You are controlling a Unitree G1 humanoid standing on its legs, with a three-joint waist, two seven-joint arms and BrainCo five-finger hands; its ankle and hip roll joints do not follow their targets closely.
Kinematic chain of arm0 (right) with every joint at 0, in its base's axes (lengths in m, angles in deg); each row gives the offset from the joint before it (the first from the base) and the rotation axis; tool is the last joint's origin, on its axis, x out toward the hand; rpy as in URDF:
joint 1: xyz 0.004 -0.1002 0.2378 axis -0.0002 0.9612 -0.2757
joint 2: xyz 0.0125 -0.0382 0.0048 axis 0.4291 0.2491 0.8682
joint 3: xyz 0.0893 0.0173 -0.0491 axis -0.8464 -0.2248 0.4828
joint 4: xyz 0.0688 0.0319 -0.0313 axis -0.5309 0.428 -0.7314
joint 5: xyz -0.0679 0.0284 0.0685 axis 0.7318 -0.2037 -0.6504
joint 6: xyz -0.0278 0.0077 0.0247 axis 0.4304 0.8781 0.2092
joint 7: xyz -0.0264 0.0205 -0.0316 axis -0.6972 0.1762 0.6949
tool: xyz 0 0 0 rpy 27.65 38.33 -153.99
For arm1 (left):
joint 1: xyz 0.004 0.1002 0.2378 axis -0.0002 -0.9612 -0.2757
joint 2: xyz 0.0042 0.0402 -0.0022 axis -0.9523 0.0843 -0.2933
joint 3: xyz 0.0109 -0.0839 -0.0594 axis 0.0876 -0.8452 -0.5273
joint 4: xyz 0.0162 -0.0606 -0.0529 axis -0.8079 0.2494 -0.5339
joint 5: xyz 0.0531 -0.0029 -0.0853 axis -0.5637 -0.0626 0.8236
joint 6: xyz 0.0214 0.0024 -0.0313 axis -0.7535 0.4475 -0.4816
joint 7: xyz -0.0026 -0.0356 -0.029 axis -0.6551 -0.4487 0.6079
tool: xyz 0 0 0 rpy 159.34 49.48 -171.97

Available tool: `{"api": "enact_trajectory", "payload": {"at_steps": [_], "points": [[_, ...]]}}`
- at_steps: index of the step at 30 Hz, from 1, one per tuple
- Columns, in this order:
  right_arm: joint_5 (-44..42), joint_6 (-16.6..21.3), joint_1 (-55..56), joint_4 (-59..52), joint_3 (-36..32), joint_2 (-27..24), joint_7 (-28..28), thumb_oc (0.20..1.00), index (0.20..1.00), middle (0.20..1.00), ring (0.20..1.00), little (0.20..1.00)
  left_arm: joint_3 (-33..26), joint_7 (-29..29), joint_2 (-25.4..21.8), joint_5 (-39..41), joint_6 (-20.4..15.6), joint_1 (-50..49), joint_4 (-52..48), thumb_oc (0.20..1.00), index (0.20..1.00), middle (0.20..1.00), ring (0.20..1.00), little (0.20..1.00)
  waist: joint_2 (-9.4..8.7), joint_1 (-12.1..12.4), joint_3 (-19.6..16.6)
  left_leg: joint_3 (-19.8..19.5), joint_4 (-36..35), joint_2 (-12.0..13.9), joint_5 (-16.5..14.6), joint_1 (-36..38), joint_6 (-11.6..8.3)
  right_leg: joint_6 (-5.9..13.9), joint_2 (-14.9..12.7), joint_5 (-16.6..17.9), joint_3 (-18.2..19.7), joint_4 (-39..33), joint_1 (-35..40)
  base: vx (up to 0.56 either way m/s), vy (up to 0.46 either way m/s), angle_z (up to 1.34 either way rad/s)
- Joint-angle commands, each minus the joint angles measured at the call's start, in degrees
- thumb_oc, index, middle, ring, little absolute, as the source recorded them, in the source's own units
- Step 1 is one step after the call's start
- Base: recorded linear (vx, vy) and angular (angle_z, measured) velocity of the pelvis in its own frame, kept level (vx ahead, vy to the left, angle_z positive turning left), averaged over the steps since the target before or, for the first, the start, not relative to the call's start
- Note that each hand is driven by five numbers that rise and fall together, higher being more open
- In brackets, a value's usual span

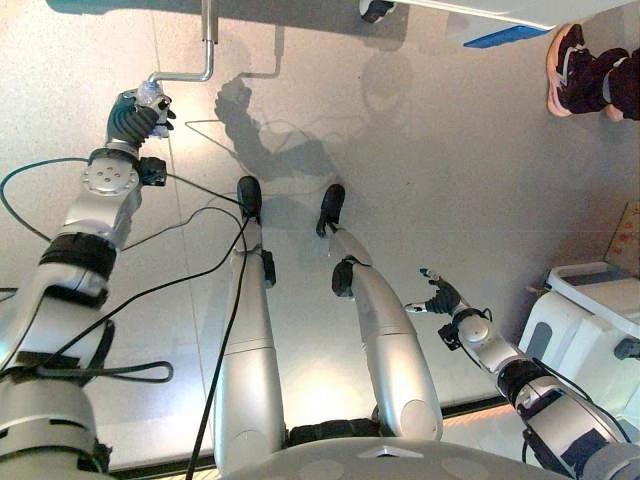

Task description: Raise the hospital bed

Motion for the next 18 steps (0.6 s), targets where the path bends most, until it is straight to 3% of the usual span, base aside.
{"api": "enact_trajectory", "payload": {"at_steps": [1, 10, 18], "points": [[-2.83, -0.17, 2.54, -0.42, 2.21, -0.78, -0.78, 1.0, 1.0, 1.0, 1.0, 1.0, -2.43, -2.63, -4.74, -2.97, 1.27, 0.69, 5.77, 0.2, 0.2, 0.2, 0.2, 0.2, -4.14, 1.31, -0.73, 5.11, -3.6, -4.58, -2.09, 3.05, 1.07, 8.62, -4.17, 2.54, 3.86, -0.19, -0.59, 0.0, 0.0, -0.04], [-5.03, 0.05, 1.43, -4.69, 5.1, -1.01, -1.86, 1.0, 1.0, 1.0, 1.0, 1.0, 0.1, -3.36, 1.24, -8.42, 3.92, 7.55, 14.18, 0.2, 0.2, 0.2, 0.2, 0.2, -4.95, -1.39, -0.73, 6.0, -1.11, -3.81, -2.64, -0.59, 1.63, 7.81, -3.22, 2.49, 5.69, 1.64, -5.46, -0.01, -0.023, -0.11], [-4.58, -0.83, 0.95, -4.41, 6.54, -0.71, -2.98, 1.0, 1.0, 1.0, 1.0, 1.0, 5.51, -3.82, 11.13, -11.99, 3.69, 7.04, 6.36, 0.2, 0.2, 0.2, 0.2, 0.2, -4.92, -3.84, -0.73, 6.71, -1.43, -3.27, -1.34, -2.04, 1.91, 7.02, -2.19, 2.91, 7.03, 3.05, -9.0, -0.02, -0.098, -0.06]]}}
